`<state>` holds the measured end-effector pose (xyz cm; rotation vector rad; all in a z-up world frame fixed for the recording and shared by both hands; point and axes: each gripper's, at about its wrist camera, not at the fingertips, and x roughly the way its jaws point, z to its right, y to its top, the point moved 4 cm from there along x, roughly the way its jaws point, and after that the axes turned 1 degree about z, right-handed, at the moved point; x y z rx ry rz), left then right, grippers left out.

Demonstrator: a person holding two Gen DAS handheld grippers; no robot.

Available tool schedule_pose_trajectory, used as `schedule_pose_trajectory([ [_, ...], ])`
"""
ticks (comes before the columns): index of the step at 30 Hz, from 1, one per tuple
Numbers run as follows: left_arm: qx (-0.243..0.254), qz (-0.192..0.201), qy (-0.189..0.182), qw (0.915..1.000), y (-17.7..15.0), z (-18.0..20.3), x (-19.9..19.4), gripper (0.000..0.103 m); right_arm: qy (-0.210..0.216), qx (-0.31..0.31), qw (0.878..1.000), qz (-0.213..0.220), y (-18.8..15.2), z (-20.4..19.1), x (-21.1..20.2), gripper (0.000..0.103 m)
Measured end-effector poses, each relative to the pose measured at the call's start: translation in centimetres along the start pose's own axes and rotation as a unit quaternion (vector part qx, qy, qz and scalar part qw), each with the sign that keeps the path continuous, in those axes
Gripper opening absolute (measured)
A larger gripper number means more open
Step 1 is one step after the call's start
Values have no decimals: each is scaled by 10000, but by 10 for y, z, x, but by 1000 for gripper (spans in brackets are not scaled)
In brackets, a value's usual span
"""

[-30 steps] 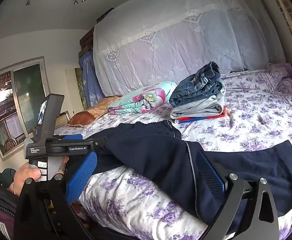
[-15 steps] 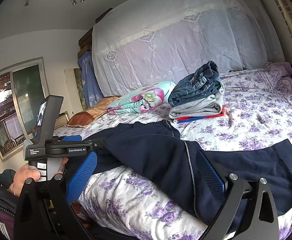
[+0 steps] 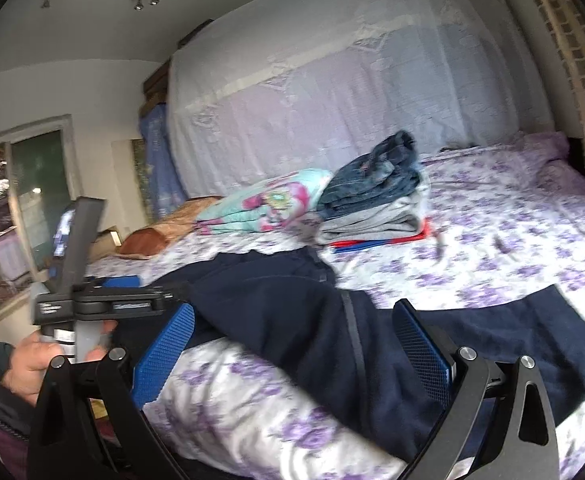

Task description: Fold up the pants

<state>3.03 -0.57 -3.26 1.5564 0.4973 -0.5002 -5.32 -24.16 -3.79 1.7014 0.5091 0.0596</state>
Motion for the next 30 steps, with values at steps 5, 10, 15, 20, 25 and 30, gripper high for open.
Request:
schedule_pose_trajectory([
  [5, -5, -6, 41, 10000, -1, -13, 1, 98, -880, 63, 9961, 78, 8, 29, -1, 100],
  [10, -76, -27, 82, 9999, 2, -22, 3, 98, -1159, 277, 9929, 41, 9, 51, 0, 100],
  [15, -62, -68, 93, 9999, 2, -21, 7, 98, -1112, 190, 9936, -34, 5, 48, 5, 100],
  [20, -55, -79, 97, 9999, 1, -22, 9, 98, -1070, 131, 9941, -118, 2, 42, 11, 100],
  [25, -107, -127, 102, 9998, -1, -26, 13, 98, -1027, 162, 9944, -204, -1, 42, 15, 100],
  [30, -99, -168, 127, 9997, -1, -29, 15, 98, -904, 183, 9953, -297, -3, 38, 23, 100],
])
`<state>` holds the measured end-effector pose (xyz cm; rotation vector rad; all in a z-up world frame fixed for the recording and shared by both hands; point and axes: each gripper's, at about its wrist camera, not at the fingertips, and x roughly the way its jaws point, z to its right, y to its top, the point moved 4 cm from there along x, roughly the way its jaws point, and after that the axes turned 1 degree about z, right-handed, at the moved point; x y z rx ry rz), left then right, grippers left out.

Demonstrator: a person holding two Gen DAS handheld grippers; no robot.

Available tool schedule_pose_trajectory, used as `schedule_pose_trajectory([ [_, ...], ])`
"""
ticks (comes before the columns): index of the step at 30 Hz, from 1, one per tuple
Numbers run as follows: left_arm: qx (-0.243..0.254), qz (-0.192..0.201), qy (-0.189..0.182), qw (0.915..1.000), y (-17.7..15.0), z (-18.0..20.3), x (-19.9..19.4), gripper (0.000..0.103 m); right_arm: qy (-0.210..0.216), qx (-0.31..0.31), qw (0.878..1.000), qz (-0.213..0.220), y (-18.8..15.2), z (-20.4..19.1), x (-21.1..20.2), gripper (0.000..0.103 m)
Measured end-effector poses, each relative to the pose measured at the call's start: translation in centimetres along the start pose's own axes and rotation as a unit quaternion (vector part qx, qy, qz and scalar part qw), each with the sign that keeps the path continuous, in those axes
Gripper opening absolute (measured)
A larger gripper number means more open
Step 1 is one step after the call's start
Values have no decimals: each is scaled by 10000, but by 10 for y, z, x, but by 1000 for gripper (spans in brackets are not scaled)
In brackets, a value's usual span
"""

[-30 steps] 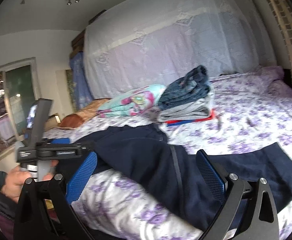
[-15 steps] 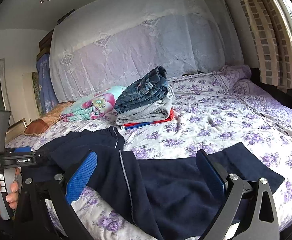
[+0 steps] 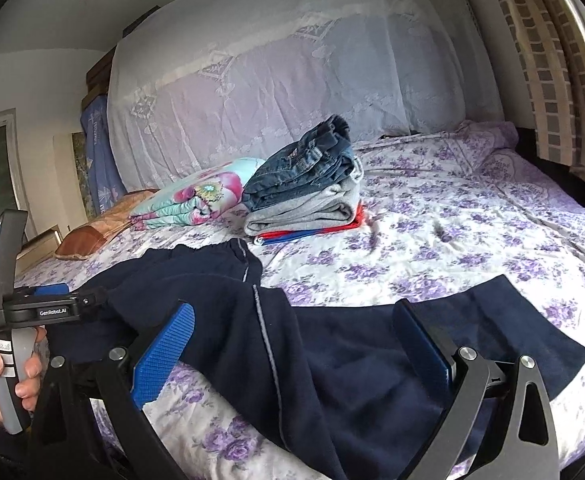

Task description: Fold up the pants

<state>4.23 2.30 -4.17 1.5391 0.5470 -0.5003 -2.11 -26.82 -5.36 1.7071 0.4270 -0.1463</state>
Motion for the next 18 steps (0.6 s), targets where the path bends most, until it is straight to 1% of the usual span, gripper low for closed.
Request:
schedule_pose_trajectory([
  [2, -38, -18, -22, 10000, 3, -5, -2, 98, 149, -50, 9998, -91, 4, -4, 7, 100],
  [4, -280, 27, -116, 9995, 13, -26, -11, 98, 435, -130, 9987, -210, 17, -10, 17, 100],
  [6, -437, -70, -103, 9990, 27, -50, -14, 98, 907, -103, 9951, -376, 44, -15, 35, 100],
  [7, -495, -248, -34, 9985, 38, -70, -11, 98, 1055, -86, 9933, -470, 54, -17, 44, 100],
  [8, -517, -425, 52, 9977, 45, -84, -7, 98, 1254, -87, 9892, -749, 70, -22, 66, 100],
  [10, -565, -850, 284, 9944, 59, -117, 12, 98, 1394, -158, 9836, -1136, 85, -33, 100, 100],
  [11, -540, -1028, 470, 9921, 62, -131, 25, 98, 1488, -245, 9787, -1392, 91, -42, 127, 100],
  [12, -541, -1129, 632, 9901, 62, -140, 33, 98, 1502, -308, 9743, -1648, 95, -50, 155, 100],
  [13, -579, -1326, 810, 9862, 61, -154, 50, 98, 1452, -327, 9700, -1923, 94, -58, 183, 100],
  [14, -598, -1586, 888, 9815, 58, -165, 70, 98, 1395, -309, 9661, -2149, 93, -61, 205, 100],
  [15, -613, -1739, 953, 9782, 55, -172, 81, 98, 1325, -239, 9605, -2434, 89, -65, 232, 100],
  [16, -686, -2018, 1004, 9719, 50, -181, 101, 98, 1324, -152, 9548, -2659, 83, -70, 254, 100],
  [18, -835, -2411, 730, 9641, 41, -186, 129, 98, 1391, -40, 9389, -3147, 67, -78, 296, 99],
])
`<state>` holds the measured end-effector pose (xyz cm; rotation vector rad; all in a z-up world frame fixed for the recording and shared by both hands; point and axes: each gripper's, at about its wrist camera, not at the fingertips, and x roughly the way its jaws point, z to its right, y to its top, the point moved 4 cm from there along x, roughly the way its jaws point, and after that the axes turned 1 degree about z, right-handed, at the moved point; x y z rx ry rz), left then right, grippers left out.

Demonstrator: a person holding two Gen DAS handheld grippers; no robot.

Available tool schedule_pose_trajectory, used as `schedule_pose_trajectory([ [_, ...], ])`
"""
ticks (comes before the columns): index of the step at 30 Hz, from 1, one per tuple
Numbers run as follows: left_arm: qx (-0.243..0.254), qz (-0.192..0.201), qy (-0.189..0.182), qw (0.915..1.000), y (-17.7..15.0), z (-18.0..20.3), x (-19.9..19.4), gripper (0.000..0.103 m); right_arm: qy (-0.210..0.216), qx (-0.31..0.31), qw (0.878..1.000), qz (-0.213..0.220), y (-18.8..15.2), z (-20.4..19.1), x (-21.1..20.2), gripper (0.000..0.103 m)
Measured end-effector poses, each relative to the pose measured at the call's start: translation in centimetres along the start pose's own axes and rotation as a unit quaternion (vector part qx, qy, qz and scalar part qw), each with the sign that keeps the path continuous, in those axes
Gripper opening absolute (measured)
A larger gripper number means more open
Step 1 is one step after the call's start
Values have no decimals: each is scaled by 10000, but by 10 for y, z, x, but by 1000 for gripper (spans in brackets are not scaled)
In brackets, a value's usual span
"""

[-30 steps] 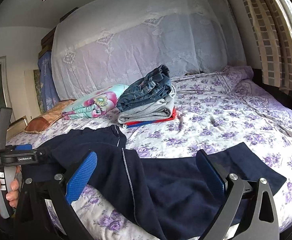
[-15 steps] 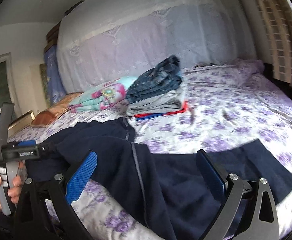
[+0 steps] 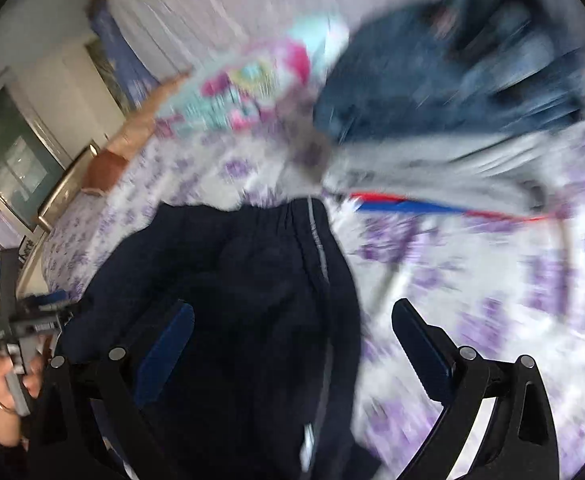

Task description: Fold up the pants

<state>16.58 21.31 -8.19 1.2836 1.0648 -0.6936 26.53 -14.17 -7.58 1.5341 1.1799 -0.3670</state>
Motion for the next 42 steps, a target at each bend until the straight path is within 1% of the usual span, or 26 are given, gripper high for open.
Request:
schedule_pose_trajectory([
  [3, -121, -518, -293, 9982, 7, 2, 36, 98, -86, 11, 9980, -632, 5, 1, 54, 99],
  [4, -139, -536, -388, 9977, 10, 5, 41, 98, -25, 10, 9968, -798, 4, -1, 66, 94],
  [5, -99, -415, -416, 9982, 11, 8, 39, 95, 43, -121, 9959, -890, 2, -7, 75, 72],
  [6, -6, -263, -463, 9986, 11, 12, 34, 68, 93, -379, 9952, -901, 1, -15, 78, 59],
  [7, 178, -120, -605, 9979, 10, 20, 25, 35, 362, -782, 9915, -973, -1, -29, 79, 18],
  [8, 277, -140, -823, 9961, 7, 26, 20, 23, 474, -975, 9892, -982, -2, -38, 77, 18],
  [9, 368, -137, -924, 9949, 3, 30, 15, 19, 318, -1161, 9891, -846, 1, -43, 74, 18],
  [10, 502, 68, -913, 9945, -2, 33, 4, 18, 200, -1425, 9875, -647, 6, -53, 67, 17],
  [11, 577, 164, -1020, 9930, -6, 34, -3, 10, 155, -1613, 9856, -478, 13, -63, 62, 17],
  [15, 476, 536, -1382, 9878, -28, 30, -47, 8, 361, -2261, 9734, 119, 54, -114, 36, 17],
  [18, 192, 998, -1510, 9833, -38, 13, -91, 8, 866, -2779, 9546, 639, 86, -173, 10, 17],
  [19, 73, 1173, -1499, 9817, -43, 4, -108, 8, 1145, -3002, 9427, 899, 96, -202, -2, 17],
  [22, -339, 1693, -1270, 9768, -65, -26, -153, 9, 1699, -3391, 9164, 1278, 117, -251, -14, 20],
  [23, -488, 1764, -1172, 9761, -69, -34, -160, 11, 1750, -3506, 9128, 1152, 120, -266, -5, 44],
  [24, -660, 1777, -1032, 9764, -74, -43, -163, 20, 1494, -3524, 9192, 920, 123, -272, 12, 66],
  [25, -896, 1699, -728, 9787, -80, -55, -162, 54, 953, -3498, 9293, 708, 124, -270, 33, 90],
  [26, -1031, 1624, -445, 9803, -82, -64, -155, 73, 346, -3480, 9355, 506, 123, -262, 56, 91],
  [27, -1173, 1580, -134, 9804, -88, -75, -151, 90, 28, -3465, 9372, 392, 119, -254, 67, 91],
  [28, -1311, 1519, 113, 9796, -94, -88, -144, 90, -196, -3403, 9390, 455, 115, -243, 68, 91],
  [30, -1326, 1379, 219, 9813, -100, -100, -137, 89, -92, -3149, 9471, 614, 105, -216, 46, 91],
  [33, -1308, 1420, 144, 9811, -100, -103, -138, 89, -224, -2758, 9568, 892, 80, -155, -10, 95],
  [35, -999, 1517, -6, 9834, -91, -80, -142, 89, -457, -2438, 9632, 1033, 54, -98, -53, 99],
  [37, -617, 1615, -140, 9848, -76, -53, -138, 90, -944, -1982, 9684, 1180, 30, -38, -87, 99],
  [38, -434, 1642, -219, 9852, -73, -38, -136, 90, -1184, -1543, 9733, 1222, 12, 0, -110, 99],
  [41, 166, 1650, -525, 9848, -59, 15, -133, 90, -1363, -418, 9836, 1102, -42, 87, -154, 99],
  [42, 325, 1639, -618, 9840, -54, 29, -130, 90, -1483, -119, 9829, 1082, -59, 109, -166, 99],
])
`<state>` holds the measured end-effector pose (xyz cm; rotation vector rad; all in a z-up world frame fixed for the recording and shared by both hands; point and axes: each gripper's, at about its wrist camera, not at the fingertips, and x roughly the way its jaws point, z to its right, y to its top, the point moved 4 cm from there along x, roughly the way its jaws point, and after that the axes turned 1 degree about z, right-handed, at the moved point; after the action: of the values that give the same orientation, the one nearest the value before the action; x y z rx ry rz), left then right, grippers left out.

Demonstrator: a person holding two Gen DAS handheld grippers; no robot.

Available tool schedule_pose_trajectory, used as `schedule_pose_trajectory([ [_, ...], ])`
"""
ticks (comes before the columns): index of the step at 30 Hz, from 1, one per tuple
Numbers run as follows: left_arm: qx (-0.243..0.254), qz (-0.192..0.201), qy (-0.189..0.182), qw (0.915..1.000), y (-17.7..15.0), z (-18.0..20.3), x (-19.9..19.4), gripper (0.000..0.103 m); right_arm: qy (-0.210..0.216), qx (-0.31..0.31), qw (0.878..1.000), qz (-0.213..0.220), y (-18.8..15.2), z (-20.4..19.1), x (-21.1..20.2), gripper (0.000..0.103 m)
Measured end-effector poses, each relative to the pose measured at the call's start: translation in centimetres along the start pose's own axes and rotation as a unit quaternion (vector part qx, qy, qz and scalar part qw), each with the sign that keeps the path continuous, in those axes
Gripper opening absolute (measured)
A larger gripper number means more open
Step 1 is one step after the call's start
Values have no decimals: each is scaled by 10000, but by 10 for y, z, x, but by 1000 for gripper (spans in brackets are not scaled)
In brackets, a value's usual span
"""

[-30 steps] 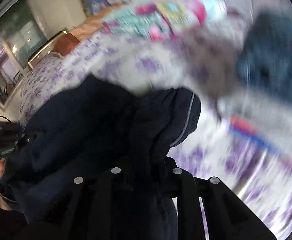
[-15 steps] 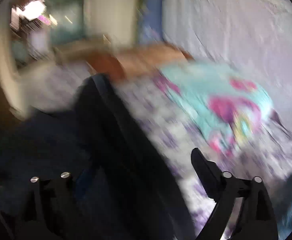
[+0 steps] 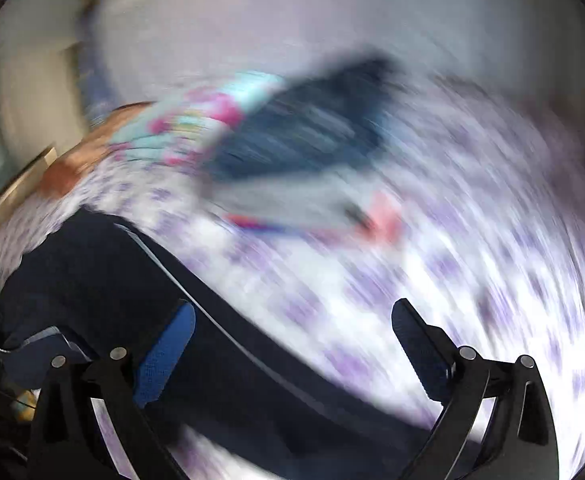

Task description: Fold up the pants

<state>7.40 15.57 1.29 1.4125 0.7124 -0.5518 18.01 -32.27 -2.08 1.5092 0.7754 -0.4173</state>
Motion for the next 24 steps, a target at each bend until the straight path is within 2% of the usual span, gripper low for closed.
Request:
schedule_pose_trajectory([
  [1, 171, -16, -133, 9998, 9, 18, 8, 90, -225, 298, 9993, -13, -20, 29, -12, 99],
  [4, 487, 38, -179, 9986, 37, 50, 31, 90, -591, 604, 9964, 53, -60, 64, -31, 99],
  [6, 540, 5, -62, 9985, 57, 50, 54, 90, -687, 796, 9944, 78, -79, 85, -41, 99],
  [9, 353, -125, 271, 9989, 86, 38, 90, 90, -653, 1098, 9918, 89, -99, 109, -40, 99],
  [11, 53, -258, 509, 9984, 101, 17, 115, 90, -509, 1271, 9906, 57, -102, 117, -31, 99],
  [15, -617, -801, 604, 9930, 115, -28, 163, 90, -254, 1392, 9898, -168, -95, 115, -6, 99],
  [20, -886, -1253, 1048, 9826, 117, -75, 203, 90, 21, 1621, 9856, -484, -86, 113, 26, 99],
  [24, -940, -1482, 934, 9800, 120, -91, 226, 90, 149, 1555, 9856, -652, -82, 103, 42, 99],
])
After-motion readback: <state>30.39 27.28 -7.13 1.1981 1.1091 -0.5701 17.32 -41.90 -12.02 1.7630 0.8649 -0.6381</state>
